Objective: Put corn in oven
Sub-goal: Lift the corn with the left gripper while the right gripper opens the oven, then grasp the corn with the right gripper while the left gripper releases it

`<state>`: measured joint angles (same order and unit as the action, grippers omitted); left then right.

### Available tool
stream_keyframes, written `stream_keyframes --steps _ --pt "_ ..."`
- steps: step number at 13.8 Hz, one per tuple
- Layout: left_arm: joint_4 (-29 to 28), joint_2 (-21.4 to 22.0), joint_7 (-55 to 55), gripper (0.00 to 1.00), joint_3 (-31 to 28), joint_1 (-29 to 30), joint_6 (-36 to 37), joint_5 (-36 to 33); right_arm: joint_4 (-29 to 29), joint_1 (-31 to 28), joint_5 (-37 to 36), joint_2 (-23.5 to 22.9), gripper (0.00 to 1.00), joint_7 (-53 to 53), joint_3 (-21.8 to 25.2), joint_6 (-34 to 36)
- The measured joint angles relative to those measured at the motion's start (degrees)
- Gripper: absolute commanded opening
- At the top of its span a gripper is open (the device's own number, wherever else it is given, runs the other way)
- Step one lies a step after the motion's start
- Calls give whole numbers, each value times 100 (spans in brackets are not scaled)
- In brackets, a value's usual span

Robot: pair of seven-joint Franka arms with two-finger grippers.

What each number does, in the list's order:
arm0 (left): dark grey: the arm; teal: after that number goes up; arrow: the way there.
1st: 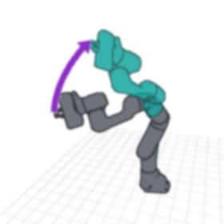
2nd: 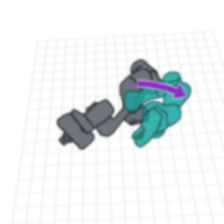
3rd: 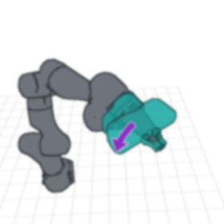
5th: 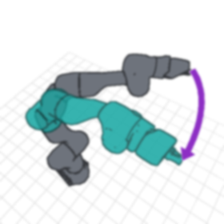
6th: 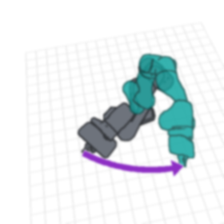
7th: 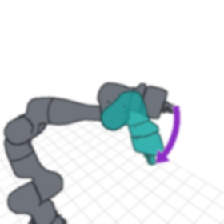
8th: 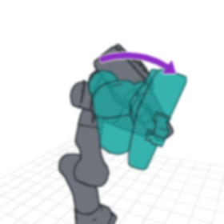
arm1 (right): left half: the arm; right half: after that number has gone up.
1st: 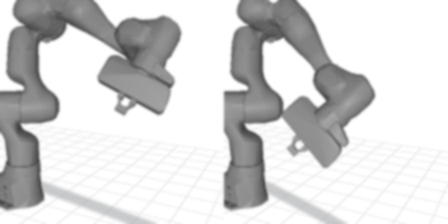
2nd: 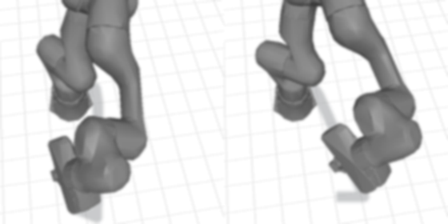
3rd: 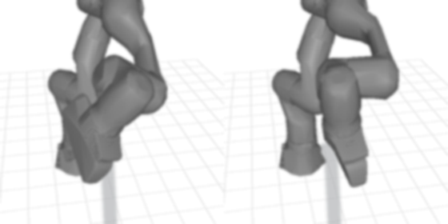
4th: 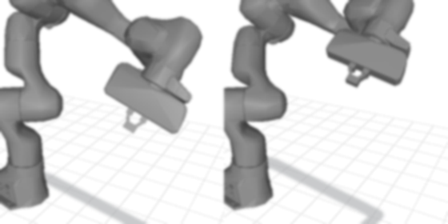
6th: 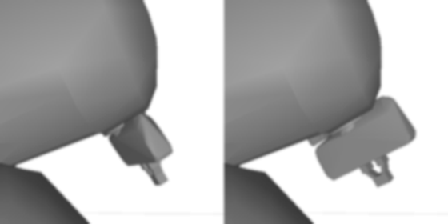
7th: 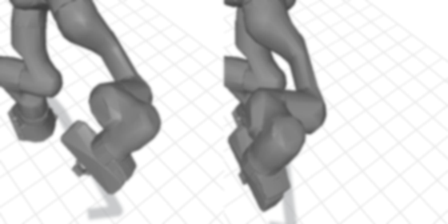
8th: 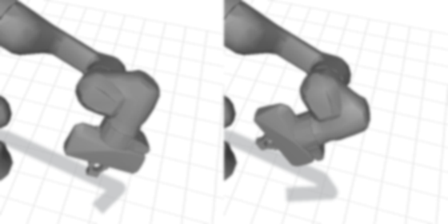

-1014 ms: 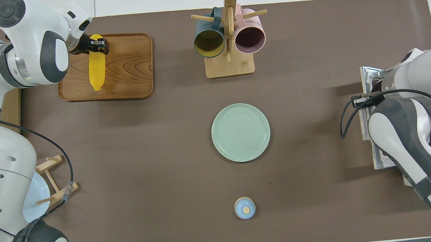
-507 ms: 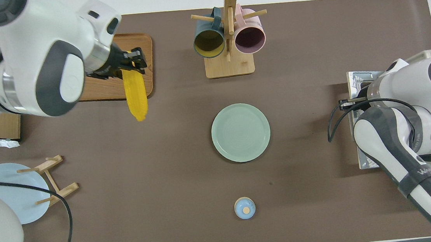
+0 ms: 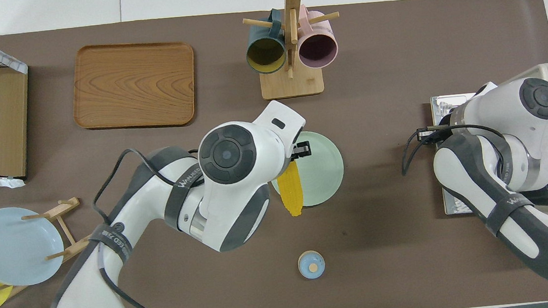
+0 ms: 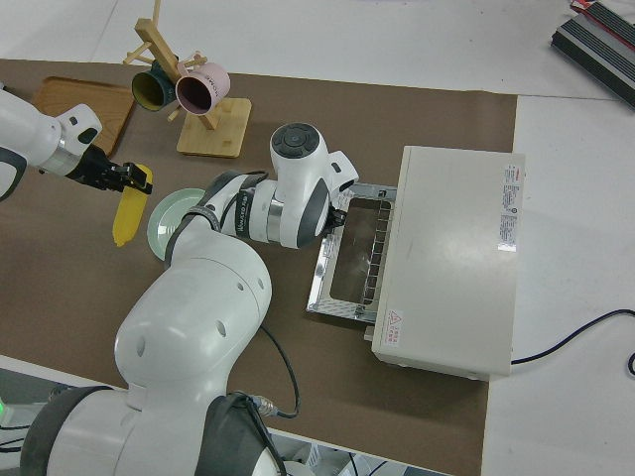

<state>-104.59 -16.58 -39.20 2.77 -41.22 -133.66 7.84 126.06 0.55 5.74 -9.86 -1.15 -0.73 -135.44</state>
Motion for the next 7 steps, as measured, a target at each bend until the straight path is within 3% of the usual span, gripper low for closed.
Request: stream_keyframes --steps 2,4,5,6,7 --pt "-32 -430 -33 0 -13 -163 -559 0 -224 191 0 5 0 -131 0 174" --pt "-23 -758 -39 0 -18 -235 -899 0 -830 362 2 11 0 -463 3 944" --pt "-20 -834 -40 34 -23 -254 -953 0 -1159 474 3 12 5 -765 3 1311" --pt "-18 -855 -40 99 -30 -266 -960 0 -1396 609 3 10 21 -1076 2 1522" --pt "-14 -850 -40 100 -35 -269 -958 -1 -1540 776 3 5 32 -1363 2 1611"
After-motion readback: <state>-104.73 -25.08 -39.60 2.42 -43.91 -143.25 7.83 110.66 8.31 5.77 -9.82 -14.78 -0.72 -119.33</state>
